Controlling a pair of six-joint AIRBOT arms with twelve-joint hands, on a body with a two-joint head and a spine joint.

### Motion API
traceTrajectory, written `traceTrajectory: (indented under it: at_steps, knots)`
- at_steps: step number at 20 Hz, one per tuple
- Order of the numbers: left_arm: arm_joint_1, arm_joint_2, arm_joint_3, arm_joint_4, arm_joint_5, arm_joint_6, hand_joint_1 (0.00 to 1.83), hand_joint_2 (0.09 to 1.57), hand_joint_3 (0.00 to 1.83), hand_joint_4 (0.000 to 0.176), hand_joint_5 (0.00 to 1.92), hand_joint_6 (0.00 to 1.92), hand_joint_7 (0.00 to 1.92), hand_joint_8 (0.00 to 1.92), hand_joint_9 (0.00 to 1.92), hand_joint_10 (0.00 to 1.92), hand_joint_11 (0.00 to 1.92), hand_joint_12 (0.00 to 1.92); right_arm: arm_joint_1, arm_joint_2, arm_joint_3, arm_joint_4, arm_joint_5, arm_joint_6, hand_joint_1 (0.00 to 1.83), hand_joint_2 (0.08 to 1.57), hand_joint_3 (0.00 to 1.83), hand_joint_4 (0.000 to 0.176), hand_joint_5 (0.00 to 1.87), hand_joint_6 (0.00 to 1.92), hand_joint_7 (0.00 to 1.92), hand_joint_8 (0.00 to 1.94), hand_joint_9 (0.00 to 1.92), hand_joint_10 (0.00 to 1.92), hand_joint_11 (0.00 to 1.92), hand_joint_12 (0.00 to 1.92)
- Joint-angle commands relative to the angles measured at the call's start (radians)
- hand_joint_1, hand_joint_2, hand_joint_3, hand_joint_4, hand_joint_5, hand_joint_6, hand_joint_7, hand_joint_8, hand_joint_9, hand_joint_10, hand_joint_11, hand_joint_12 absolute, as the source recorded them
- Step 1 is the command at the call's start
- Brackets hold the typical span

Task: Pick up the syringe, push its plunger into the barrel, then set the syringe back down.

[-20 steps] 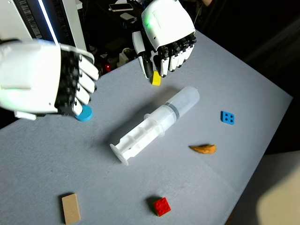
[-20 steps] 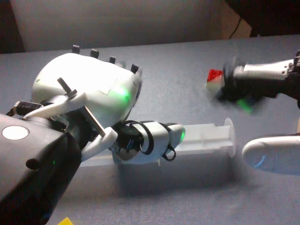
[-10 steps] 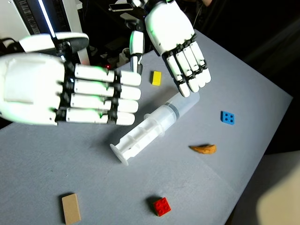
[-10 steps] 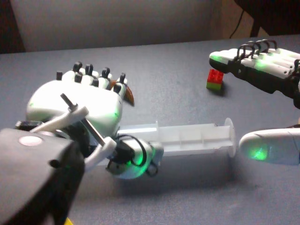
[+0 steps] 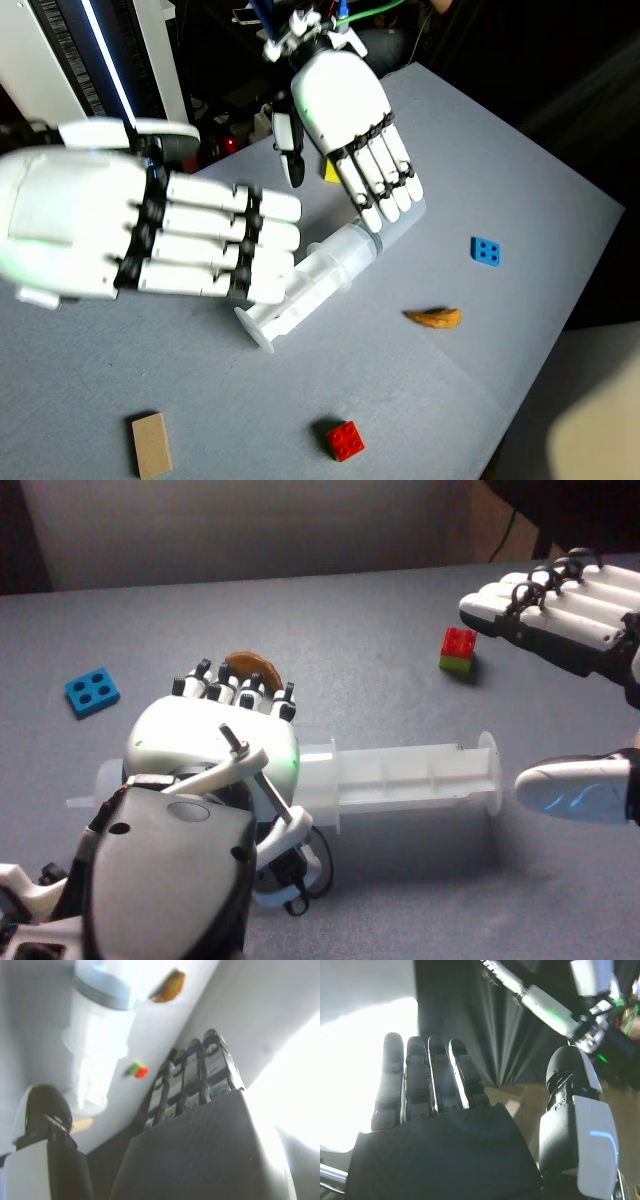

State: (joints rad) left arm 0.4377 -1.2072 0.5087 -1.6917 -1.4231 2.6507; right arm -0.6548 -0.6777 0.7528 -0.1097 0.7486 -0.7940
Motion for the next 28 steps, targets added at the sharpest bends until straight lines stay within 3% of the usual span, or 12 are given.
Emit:
traceTrajectory:
  at_steps: [1,10,12,14,18,20,22,28]
  knots:
    - [0.001,-0.009,0.011,0.092,-0.040,0.004,0.62,1.04,0.00,0.000,0.00,0.00,0.00,0.00,0.00,0.00,0.00,0.00,0.005,-0.005,0.004,0.019,0.115,-0.016,0.00,1.07,0.00,0.000,0.02,0.00,0.05,0.00,0.07,0.00,0.00,0.36]
    - [0.037,-0.069,0.123,0.092,-0.040,0.004,0.59,1.04,0.00,0.000,0.00,0.00,0.00,0.00,0.00,0.00,0.00,0.00,0.034,-0.041,0.008,0.305,0.052,-0.186,0.00,1.07,0.00,0.000,0.01,0.00,0.04,0.00,0.05,0.00,0.00,0.33]
    - [0.051,-0.080,0.135,0.093,-0.040,0.004,0.56,1.05,0.00,0.000,0.00,0.00,0.00,0.00,0.00,0.00,0.00,0.00,0.015,-0.045,0.008,0.332,0.072,-0.174,0.00,1.06,0.00,0.000,0.01,0.00,0.04,0.00,0.05,0.00,0.00,0.32]
    - [0.071,-0.092,0.135,0.156,-0.049,0.003,0.56,1.04,0.00,0.000,0.00,0.00,0.00,0.00,0.00,0.00,0.00,0.00,-0.011,-0.047,0.007,0.347,0.095,-0.108,0.00,1.07,0.00,0.000,0.00,0.00,0.04,0.00,0.05,0.00,0.00,0.32]
    - [0.105,-0.121,0.139,0.205,-0.098,-0.008,0.55,1.04,0.00,0.000,0.00,0.00,0.00,0.00,0.00,0.00,0.00,0.00,-0.017,-0.061,0.006,0.400,0.162,-0.090,0.00,1.07,0.00,0.000,0.04,0.00,0.07,0.01,0.07,0.01,0.00,0.35]
    - [0.122,-0.137,0.151,0.212,-0.101,-0.017,0.56,1.04,0.00,0.000,0.00,0.00,0.00,0.00,0.00,0.00,0.00,0.00,0.008,-0.054,0.007,0.444,0.112,-0.186,0.00,1.06,0.00,0.000,0.03,0.00,0.06,0.00,0.07,0.00,0.00,0.35]
    - [0.130,-0.150,0.169,0.212,-0.101,-0.017,0.57,1.04,0.00,0.000,0.00,0.00,0.00,0.00,0.00,0.00,0.00,0.00,0.008,-0.058,0.005,0.444,0.110,-0.214,0.00,1.07,0.00,0.000,0.03,0.00,0.07,0.00,0.07,0.00,0.00,0.37]
    - [0.148,-0.183,0.232,0.228,-0.100,-0.025,0.54,1.05,0.00,0.000,0.00,0.00,0.00,0.00,0.00,0.00,0.00,0.00,-0.012,-0.062,-0.019,0.413,0.150,-0.197,0.00,1.07,0.00,0.000,0.04,0.00,0.06,0.00,0.07,0.00,0.00,0.35]
